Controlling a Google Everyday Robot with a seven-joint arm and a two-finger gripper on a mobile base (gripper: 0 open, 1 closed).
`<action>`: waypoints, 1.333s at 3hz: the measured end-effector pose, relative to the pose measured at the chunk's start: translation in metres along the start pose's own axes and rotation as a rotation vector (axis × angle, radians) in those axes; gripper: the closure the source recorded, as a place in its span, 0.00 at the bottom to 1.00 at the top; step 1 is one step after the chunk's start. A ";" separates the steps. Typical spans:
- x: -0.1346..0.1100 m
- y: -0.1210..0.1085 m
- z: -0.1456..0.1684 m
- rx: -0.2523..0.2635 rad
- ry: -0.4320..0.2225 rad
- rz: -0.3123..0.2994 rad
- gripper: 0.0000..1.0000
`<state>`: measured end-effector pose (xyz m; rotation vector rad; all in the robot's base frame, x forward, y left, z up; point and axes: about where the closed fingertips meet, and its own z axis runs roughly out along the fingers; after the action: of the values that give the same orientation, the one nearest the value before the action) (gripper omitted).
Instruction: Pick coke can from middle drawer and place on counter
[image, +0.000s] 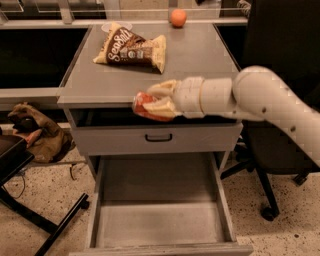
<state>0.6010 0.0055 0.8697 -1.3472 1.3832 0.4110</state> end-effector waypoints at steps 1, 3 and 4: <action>-0.053 -0.045 0.003 0.035 -0.038 -0.113 1.00; -0.067 -0.120 0.018 0.167 -0.043 -0.245 1.00; -0.040 -0.142 0.023 0.245 0.015 -0.254 1.00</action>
Offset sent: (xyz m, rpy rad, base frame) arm 0.1028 0.0208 0.1479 -0.0049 -0.3598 -0.0110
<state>0.7225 0.0025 0.9561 -1.3018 1.2115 0.0593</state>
